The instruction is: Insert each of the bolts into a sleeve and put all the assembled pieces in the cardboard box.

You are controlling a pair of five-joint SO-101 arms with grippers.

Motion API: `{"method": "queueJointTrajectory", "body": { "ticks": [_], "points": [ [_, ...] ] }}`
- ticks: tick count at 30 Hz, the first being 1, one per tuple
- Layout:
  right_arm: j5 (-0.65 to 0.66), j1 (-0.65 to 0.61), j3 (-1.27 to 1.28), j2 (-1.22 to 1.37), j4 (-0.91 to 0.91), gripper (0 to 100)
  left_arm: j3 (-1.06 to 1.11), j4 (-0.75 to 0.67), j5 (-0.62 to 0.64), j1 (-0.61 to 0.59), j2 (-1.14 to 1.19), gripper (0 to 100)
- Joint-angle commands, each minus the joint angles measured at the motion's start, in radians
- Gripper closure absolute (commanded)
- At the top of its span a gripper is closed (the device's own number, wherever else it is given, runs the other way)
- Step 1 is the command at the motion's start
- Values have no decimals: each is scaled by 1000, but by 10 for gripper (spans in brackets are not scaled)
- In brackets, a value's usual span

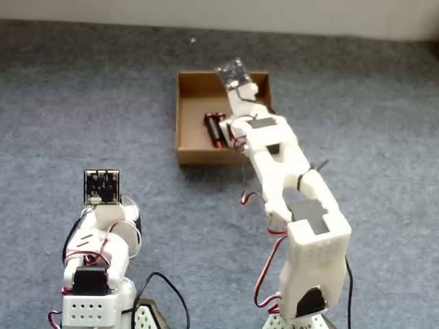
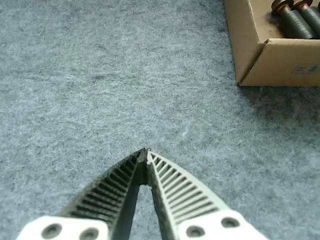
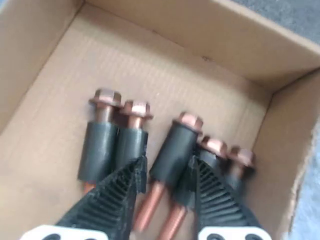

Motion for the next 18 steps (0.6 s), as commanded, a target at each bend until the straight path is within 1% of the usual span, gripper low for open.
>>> {"method": "queueJointTrajectory", "body": {
  "ticks": [1,5,9,14,18],
  "points": [
    [8,-19,-54,-159,102,882,19,-2,-9,-15,1,991],
    [8,-42,-44,-306,206,882,19,-2,-9,-15,1,991],
    [8,-56,35,-456,285,887,19,-2,-9,-16,1,992],
    [8,-76,203,-687,343,962,19,-2,-9,-16,-2,992],
    [8,-79,378,-906,343,971,19,-2,-9,-16,-2,992]
  ]
}}
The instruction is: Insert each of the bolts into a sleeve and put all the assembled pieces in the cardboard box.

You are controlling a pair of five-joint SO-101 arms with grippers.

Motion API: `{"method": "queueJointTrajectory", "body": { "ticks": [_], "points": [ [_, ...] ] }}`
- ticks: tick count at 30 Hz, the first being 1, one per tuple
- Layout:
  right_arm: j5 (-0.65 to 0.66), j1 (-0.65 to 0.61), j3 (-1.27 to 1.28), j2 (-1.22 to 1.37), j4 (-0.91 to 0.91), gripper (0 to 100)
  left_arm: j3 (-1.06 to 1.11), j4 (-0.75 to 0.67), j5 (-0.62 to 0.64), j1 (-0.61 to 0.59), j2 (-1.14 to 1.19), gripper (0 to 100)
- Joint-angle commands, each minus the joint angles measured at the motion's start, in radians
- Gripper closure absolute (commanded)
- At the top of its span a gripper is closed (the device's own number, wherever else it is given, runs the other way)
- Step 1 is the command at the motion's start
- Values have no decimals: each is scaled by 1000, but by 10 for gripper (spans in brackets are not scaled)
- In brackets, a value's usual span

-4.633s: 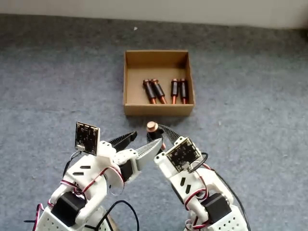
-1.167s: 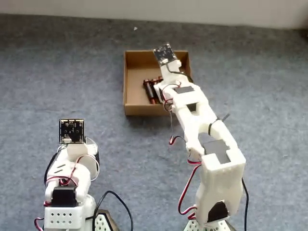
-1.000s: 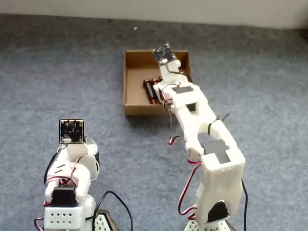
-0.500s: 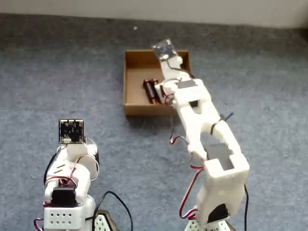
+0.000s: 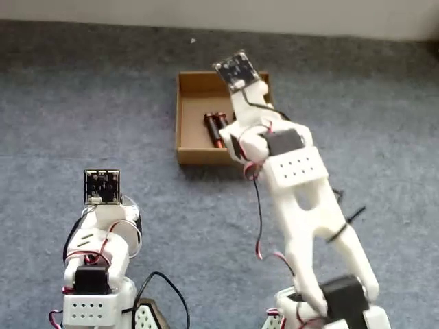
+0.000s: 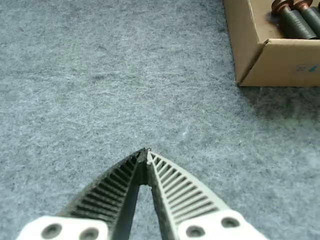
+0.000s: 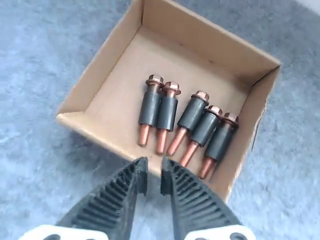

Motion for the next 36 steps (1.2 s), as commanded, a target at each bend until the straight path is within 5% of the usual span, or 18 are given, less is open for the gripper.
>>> {"method": "queueJointTrajectory", "body": {
  "ticks": [1,28,36],
  "points": [
    [8,-10,120,-236,5,971,19,-2,-9,-16,-2,992],
    [8,145,1036,-1489,8,971,19,-2,-9,-16,-2,992],
    [8,194,1141,-1500,7,971,19,-2,-9,-16,-4,991]
  ]
}}
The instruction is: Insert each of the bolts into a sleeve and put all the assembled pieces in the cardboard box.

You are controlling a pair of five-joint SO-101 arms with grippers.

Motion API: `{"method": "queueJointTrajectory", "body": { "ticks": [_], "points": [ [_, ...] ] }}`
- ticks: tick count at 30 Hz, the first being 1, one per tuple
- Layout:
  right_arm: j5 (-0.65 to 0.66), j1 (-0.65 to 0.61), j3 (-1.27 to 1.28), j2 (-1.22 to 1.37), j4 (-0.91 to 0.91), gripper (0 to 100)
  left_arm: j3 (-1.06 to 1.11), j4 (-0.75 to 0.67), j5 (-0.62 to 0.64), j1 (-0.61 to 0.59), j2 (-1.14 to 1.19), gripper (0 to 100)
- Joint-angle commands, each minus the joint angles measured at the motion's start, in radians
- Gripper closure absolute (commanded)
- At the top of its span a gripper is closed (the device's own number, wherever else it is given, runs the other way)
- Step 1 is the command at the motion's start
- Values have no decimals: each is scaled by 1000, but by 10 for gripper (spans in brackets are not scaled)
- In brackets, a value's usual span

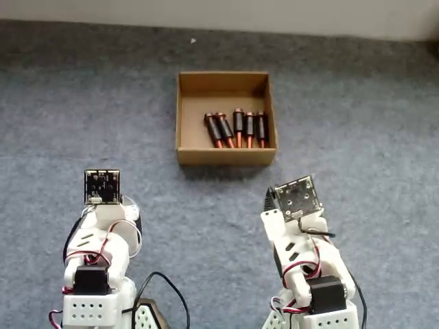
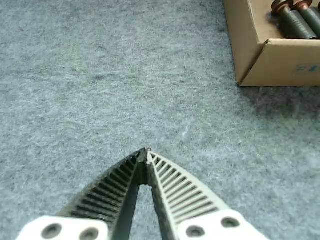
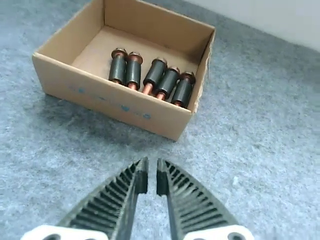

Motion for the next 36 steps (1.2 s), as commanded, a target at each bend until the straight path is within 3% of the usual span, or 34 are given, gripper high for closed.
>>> {"method": "queueJointTrajectory", "body": {
  "ticks": [1,13,28,36],
  "points": [
    [8,24,36,-18,2,971,19,-2,-9,-16,-4,991],
    [8,24,289,-19,12,971,19,-2,-9,-12,-4,990],
    [14,22,291,-19,314,971,19,41,-8,-15,1,993],
    [12,24,291,-18,325,971,19,158,-8,-15,1,993]
  ]
}}
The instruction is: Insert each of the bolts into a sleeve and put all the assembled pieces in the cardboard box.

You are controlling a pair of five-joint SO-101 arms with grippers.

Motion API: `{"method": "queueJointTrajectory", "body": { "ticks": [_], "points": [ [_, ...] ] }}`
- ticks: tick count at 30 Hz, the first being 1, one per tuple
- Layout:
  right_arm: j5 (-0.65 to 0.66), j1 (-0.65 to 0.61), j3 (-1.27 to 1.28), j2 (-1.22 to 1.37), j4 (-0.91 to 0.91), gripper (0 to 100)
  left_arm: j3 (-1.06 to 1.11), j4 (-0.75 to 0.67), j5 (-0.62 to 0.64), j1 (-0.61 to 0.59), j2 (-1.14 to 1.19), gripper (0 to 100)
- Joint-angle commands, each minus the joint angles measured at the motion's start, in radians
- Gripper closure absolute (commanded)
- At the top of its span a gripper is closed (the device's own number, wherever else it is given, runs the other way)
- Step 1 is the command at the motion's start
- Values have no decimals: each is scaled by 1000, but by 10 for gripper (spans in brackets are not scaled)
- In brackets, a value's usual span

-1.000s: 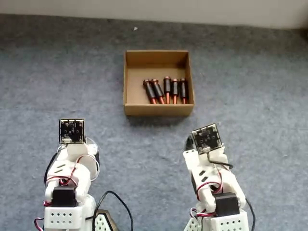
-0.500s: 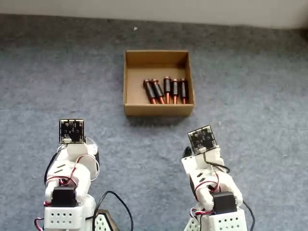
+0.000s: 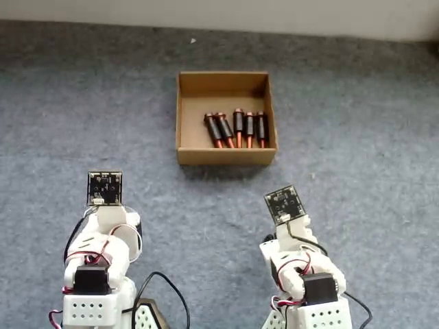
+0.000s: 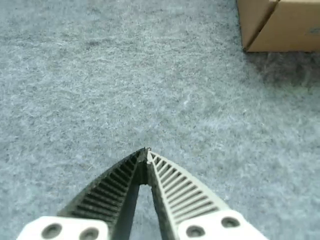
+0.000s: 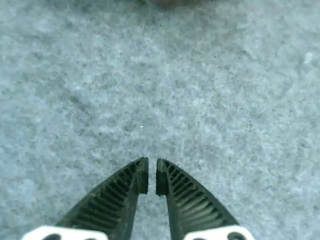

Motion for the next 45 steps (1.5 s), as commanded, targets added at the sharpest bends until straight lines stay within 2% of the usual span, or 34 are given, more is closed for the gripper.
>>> {"method": "queueJointTrajectory", "body": {
  "ticks": [1,5,14,18,45],
  "points": [
    [11,13,111,-10,5,971,19,63,-8,-15,1,993],
    [11,13,111,-10,5,971,19,115,-5,-15,-4,993],
    [11,13,111,-10,5,971,19,120,-5,-12,-4,993],
    [11,13,111,-10,5,971,19,199,-6,-13,-4,993],
    [11,13,111,-10,5,971,19,199,-6,-15,-4,993]
  ]
}}
